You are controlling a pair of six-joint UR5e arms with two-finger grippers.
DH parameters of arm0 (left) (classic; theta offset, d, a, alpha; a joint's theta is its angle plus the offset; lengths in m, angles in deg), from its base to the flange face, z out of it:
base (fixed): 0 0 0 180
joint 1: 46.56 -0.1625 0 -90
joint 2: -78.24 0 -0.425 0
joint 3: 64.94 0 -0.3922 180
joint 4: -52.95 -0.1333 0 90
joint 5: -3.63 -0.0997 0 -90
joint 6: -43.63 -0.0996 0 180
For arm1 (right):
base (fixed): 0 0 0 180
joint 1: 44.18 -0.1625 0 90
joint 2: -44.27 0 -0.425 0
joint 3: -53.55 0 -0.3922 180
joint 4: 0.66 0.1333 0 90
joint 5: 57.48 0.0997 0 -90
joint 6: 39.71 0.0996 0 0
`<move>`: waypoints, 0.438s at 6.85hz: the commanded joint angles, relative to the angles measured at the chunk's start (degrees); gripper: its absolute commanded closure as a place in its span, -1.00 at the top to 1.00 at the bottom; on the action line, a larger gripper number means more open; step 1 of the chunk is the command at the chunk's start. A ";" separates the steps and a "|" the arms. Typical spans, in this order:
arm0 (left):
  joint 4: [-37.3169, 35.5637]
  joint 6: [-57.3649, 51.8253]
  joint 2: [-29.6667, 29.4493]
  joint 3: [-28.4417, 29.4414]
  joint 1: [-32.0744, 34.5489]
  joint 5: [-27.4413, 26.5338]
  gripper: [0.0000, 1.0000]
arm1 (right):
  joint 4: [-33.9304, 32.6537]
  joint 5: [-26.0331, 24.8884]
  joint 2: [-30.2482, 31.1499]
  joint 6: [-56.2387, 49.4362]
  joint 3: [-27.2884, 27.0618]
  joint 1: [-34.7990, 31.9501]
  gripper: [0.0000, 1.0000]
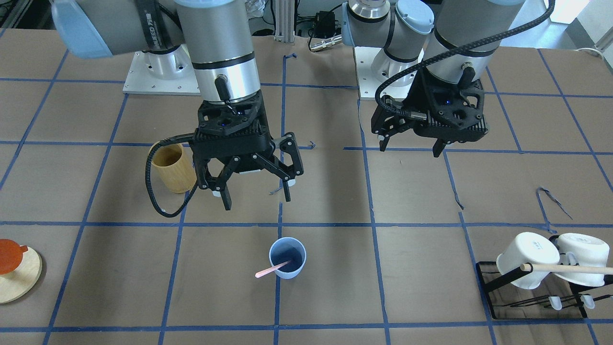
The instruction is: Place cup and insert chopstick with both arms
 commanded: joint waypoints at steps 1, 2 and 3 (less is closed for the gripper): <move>-0.16 -0.01 -0.01 0.01 -0.01 0.00 1.00 | 24.75 0.26 3.86 -0.08 5.02 5.03 1.00; -0.16 -0.01 -0.01 0.01 0.07 0.00 1.00 | 35.32 0.53 5.26 -0.87 5.91 7.67 1.00; -0.16 -0.01 -0.01 -0.08 0.08 0.00 1.00 | 41.69 -0.17 6.32 -5.83 5.83 9.87 1.00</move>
